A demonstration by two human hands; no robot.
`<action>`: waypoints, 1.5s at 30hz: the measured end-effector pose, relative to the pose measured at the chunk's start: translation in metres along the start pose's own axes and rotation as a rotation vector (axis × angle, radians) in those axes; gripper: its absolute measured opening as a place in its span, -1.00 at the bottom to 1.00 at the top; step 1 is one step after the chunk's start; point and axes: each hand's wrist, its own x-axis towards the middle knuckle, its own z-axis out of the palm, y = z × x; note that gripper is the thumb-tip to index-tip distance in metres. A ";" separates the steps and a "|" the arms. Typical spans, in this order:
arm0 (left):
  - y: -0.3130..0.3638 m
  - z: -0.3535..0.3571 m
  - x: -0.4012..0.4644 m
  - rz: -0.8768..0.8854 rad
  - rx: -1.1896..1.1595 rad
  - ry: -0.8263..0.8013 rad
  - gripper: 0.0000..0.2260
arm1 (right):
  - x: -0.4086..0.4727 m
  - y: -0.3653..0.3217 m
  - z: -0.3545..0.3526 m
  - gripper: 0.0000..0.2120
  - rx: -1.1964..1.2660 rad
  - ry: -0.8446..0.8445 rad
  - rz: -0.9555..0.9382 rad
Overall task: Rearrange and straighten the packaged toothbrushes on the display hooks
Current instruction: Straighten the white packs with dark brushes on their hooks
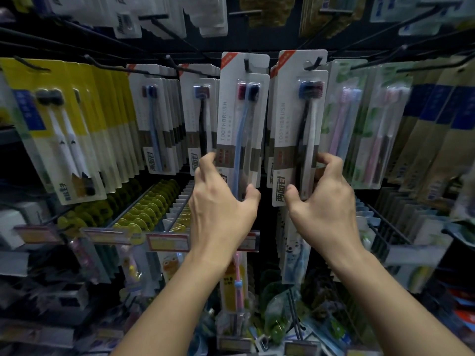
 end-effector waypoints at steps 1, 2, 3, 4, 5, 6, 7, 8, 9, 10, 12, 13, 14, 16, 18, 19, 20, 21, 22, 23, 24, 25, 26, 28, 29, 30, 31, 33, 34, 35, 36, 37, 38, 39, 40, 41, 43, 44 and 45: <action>0.000 0.000 0.000 -0.004 -0.002 -0.003 -0.32 | 0.000 0.001 0.000 -0.35 0.003 0.003 -0.004; -0.001 0.000 0.000 -0.010 -0.003 -0.007 -0.32 | 0.000 0.001 0.000 -0.35 0.006 0.008 -0.009; -0.001 0.000 0.000 -0.015 -0.004 -0.011 -0.31 | 0.000 0.002 0.000 -0.35 0.008 0.013 -0.015; -0.002 0.000 0.000 -0.017 -0.007 -0.012 -0.32 | 0.000 0.003 0.000 -0.35 0.009 0.015 -0.020; -0.002 0.000 0.000 -0.016 -0.011 -0.013 -0.32 | 0.000 0.004 0.000 -0.35 0.011 0.014 -0.024; -0.003 0.000 0.000 -0.015 -0.015 -0.012 -0.32 | 0.000 0.005 -0.001 -0.35 0.014 0.012 -0.027; -0.003 0.000 0.000 -0.016 -0.017 -0.011 -0.31 | -0.001 0.006 -0.001 -0.35 0.016 0.010 -0.030; -0.003 0.000 -0.001 -0.017 -0.020 -0.011 -0.30 | -0.001 0.007 -0.001 -0.35 0.015 0.009 -0.032; -0.003 0.000 -0.001 -0.017 -0.025 -0.008 -0.30 | -0.001 0.007 -0.002 -0.35 0.014 0.010 -0.034; -0.003 0.000 -0.001 -0.014 -0.029 -0.006 -0.29 | -0.001 0.008 -0.003 -0.35 0.013 0.012 -0.035; -0.003 0.000 -0.002 -0.006 -0.032 -0.004 -0.29 | -0.001 0.009 -0.004 -0.35 0.015 0.018 -0.038; -0.003 0.000 -0.002 -0.004 -0.035 -0.005 -0.29 | -0.002 0.009 -0.004 -0.35 0.016 0.021 -0.040; -0.004 0.000 -0.002 -0.001 -0.038 -0.007 -0.29 | -0.002 0.009 -0.005 -0.35 0.020 0.025 -0.045; -0.004 0.000 -0.003 0.004 -0.047 -0.008 -0.28 | -0.002 0.010 -0.006 -0.36 0.034 0.034 -0.056; -0.004 -0.001 -0.004 0.009 -0.054 0.000 -0.27 | -0.002 0.011 -0.007 -0.36 0.046 0.042 -0.063; -0.004 -0.002 -0.004 0.012 -0.056 0.007 -0.27 | -0.002 0.011 -0.008 -0.36 0.050 0.046 -0.065; -0.005 -0.002 -0.004 0.013 -0.058 0.013 -0.27 | -0.002 0.011 -0.009 -0.36 0.056 0.050 -0.066; -0.005 -0.003 -0.004 0.012 -0.061 0.018 -0.26 | -0.003 0.011 -0.010 -0.36 0.062 0.052 -0.066; -0.007 -0.003 -0.005 0.011 -0.066 0.020 -0.26 | -0.003 0.011 -0.011 -0.36 0.069 0.054 -0.067; -0.007 -0.003 -0.005 0.011 -0.071 0.022 -0.26 | -0.003 0.011 -0.012 -0.37 0.075 0.056 -0.069; -0.008 -0.004 -0.005 0.013 -0.076 0.024 -0.26 | -0.004 0.010 -0.012 -0.37 0.082 0.057 -0.071; -0.008 -0.004 -0.006 0.017 -0.082 0.026 -0.26 | -0.004 0.010 -0.013 -0.37 0.087 0.056 -0.074; -0.008 -0.005 -0.006 0.021 -0.089 0.029 -0.26 | -0.004 0.010 -0.013 -0.37 0.090 0.055 -0.078; -0.007 -0.006 -0.006 0.033 -0.104 0.039 -0.26 | -0.005 0.010 -0.014 -0.36 0.089 0.054 -0.091; -0.007 -0.007 -0.006 0.039 -0.110 0.042 -0.27 | -0.005 0.010 -0.014 -0.35 0.088 0.057 -0.096; -0.006 -0.008 -0.007 0.047 -0.116 0.044 -0.27 | -0.006 0.009 -0.015 -0.35 0.089 0.061 -0.102; -0.006 -0.008 -0.007 0.055 -0.121 0.045 -0.27 | -0.006 0.009 -0.015 -0.34 0.092 0.065 -0.109; -0.006 -0.009 -0.007 0.065 -0.128 0.044 -0.28 | -0.007 0.007 -0.015 -0.33 0.096 0.069 -0.126; -0.007 -0.010 -0.007 0.067 -0.130 0.044 -0.28 | -0.007 0.007 -0.015 -0.32 0.098 0.065 -0.132; -0.007 -0.010 -0.007 0.068 -0.132 0.043 -0.28 | -0.008 0.006 -0.015 -0.32 0.100 0.057 -0.137; -0.008 -0.011 -0.007 0.070 -0.133 0.042 -0.29 | -0.008 0.006 -0.014 -0.31 0.099 0.049 -0.141; -0.008 -0.011 -0.007 0.073 -0.134 0.041 -0.29 | -0.009 0.005 -0.014 -0.31 0.097 0.043 -0.147; -0.009 -0.012 -0.007 0.075 -0.136 0.041 -0.30 | -0.009 0.004 -0.013 -0.30 0.098 0.041 -0.154; -0.010 -0.013 -0.006 0.076 -0.138 0.044 -0.31 | -0.009 0.003 -0.013 -0.30 0.100 0.041 -0.160; -0.011 -0.014 -0.006 0.077 -0.140 0.049 -0.31 | -0.010 0.003 -0.012 -0.29 0.101 0.042 -0.165; -0.013 -0.016 -0.005 0.078 -0.142 0.054 -0.32 | -0.010 0.002 -0.012 -0.29 0.101 0.042 -0.170; -0.015 -0.019 -0.005 0.079 -0.149 0.060 -0.31 | -0.010 0.000 -0.011 -0.30 0.104 0.044 -0.178; -0.017 -0.020 -0.004 0.079 -0.149 0.062 -0.30 | -0.010 -0.002 -0.010 -0.30 0.105 0.044 -0.181; -0.018 -0.022 -0.004 0.080 -0.147 0.066 -0.29 | -0.011 -0.003 -0.009 -0.31 0.103 0.044 -0.185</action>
